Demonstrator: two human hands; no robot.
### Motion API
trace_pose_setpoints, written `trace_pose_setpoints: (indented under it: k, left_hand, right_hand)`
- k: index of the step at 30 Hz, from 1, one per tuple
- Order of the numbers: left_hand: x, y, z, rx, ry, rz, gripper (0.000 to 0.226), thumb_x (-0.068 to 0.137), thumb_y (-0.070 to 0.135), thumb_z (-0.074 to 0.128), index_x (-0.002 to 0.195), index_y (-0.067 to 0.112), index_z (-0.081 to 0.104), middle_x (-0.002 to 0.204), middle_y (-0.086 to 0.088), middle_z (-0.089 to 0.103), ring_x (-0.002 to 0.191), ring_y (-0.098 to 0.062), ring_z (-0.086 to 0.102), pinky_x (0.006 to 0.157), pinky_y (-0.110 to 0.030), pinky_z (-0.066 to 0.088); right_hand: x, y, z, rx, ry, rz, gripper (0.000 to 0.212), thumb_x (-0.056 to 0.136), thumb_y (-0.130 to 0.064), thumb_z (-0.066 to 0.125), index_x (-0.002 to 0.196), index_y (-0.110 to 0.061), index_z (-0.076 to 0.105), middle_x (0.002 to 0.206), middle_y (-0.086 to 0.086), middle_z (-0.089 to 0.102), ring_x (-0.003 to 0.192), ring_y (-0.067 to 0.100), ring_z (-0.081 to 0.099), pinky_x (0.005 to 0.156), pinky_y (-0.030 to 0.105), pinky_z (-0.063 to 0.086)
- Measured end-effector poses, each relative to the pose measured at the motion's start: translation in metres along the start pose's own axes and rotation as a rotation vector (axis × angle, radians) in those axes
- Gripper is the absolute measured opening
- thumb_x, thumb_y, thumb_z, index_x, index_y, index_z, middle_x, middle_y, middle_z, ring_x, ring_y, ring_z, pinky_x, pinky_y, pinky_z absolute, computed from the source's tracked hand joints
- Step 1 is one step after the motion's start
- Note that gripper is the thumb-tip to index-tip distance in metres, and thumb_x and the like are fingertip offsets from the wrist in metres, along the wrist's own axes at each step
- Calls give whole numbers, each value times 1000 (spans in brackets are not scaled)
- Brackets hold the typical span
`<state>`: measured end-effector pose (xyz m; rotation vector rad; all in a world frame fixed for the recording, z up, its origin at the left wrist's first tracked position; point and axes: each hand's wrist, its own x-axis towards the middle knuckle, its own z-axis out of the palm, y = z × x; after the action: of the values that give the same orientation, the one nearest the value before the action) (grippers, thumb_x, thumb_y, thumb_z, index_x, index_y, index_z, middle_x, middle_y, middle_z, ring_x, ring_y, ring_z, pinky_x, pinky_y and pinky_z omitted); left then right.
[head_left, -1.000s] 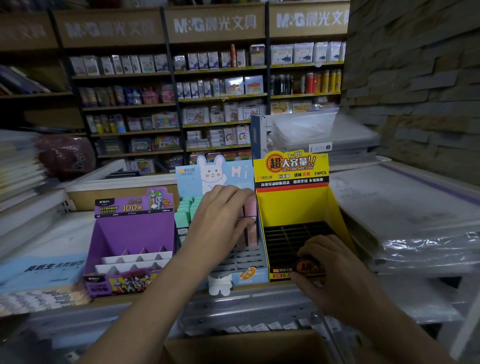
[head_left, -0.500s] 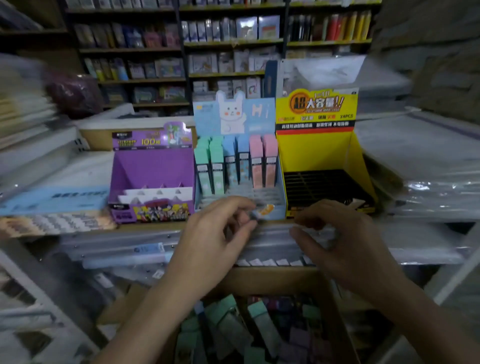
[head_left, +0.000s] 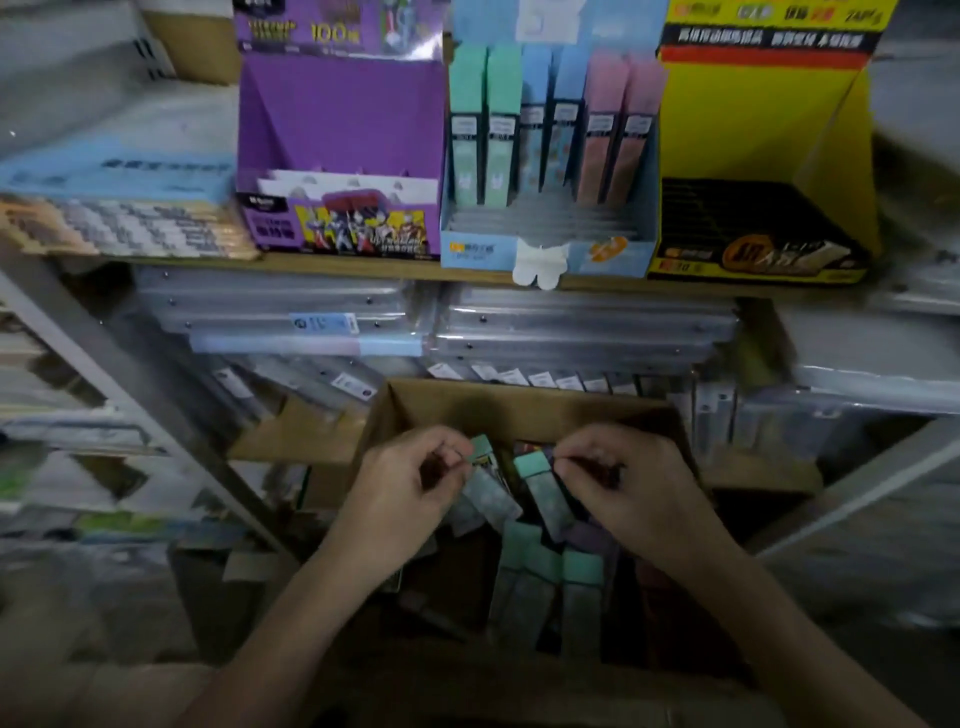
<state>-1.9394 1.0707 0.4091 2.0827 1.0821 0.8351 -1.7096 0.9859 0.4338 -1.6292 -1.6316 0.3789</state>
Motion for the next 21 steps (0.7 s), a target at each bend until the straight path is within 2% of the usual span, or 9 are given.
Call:
trace_pose_setpoints:
  k: [2,5,8,10,13,17,19,21]
  left_hand:
    - [-9,-18,5,-16,-12,-89,21,88,8,76,98,26,72,89,16,69,92,1,65,82,-16,50]
    - [-20,-35,11,-13,-49,-262,25,87,11,78,102,29,69,94,15,70,95,3,65,88,-25,53]
    - [-27,-44,15,22,-130,-387,28,88,10,73,110,26,66,102,10,70,101,-6,65,89,-29,53]
    - [-29,-47,13,85,-230,-423,29,89,9,70,111,27,65,102,11,70,102,-9,65,86,-27,53]
    - [-32,-47,13,175,-466,-508,32,88,12,72,110,33,62,106,13,66,102,-9,63,83,-26,52]
    - [-35,-49,15,289,-682,-475,28,89,23,72,115,32,64,114,8,64,99,-10,60,68,-19,43]
    - [-33,-50,15,350,-725,-460,28,93,26,68,120,29,63,119,4,62,101,-13,59,63,-17,37]
    - [-32,-49,15,406,-760,-446,29,95,28,66,124,25,60,125,1,60,109,-17,59,63,-19,36]
  right_hand:
    - [-8,12,15,22,-55,55,9,85,-9,75,89,-17,76,85,-13,74,84,-4,68,74,9,49]
    - [-18,24,35,62,-123,162,11,86,-6,74,92,-15,76,85,-11,73,83,-3,68,74,11,50]
    - [-23,31,53,13,-208,172,11,85,-5,74,92,-13,77,89,-7,73,83,1,67,76,20,54]
    - [-26,32,64,10,-327,174,13,85,-7,74,96,-14,76,94,-6,73,86,0,66,78,19,54]
    - [-30,27,84,1,-511,152,19,85,-10,74,104,-16,74,101,-6,71,90,0,64,78,11,49]
    - [-29,14,105,5,-715,107,19,88,-21,71,106,-14,71,103,2,72,88,11,66,78,19,53]
    - [-28,10,111,25,-783,90,20,90,-20,70,108,-12,69,104,4,70,79,5,60,71,9,48]
    - [-26,8,116,14,-836,75,17,92,-18,68,108,-12,68,102,7,70,72,2,55,64,9,45]
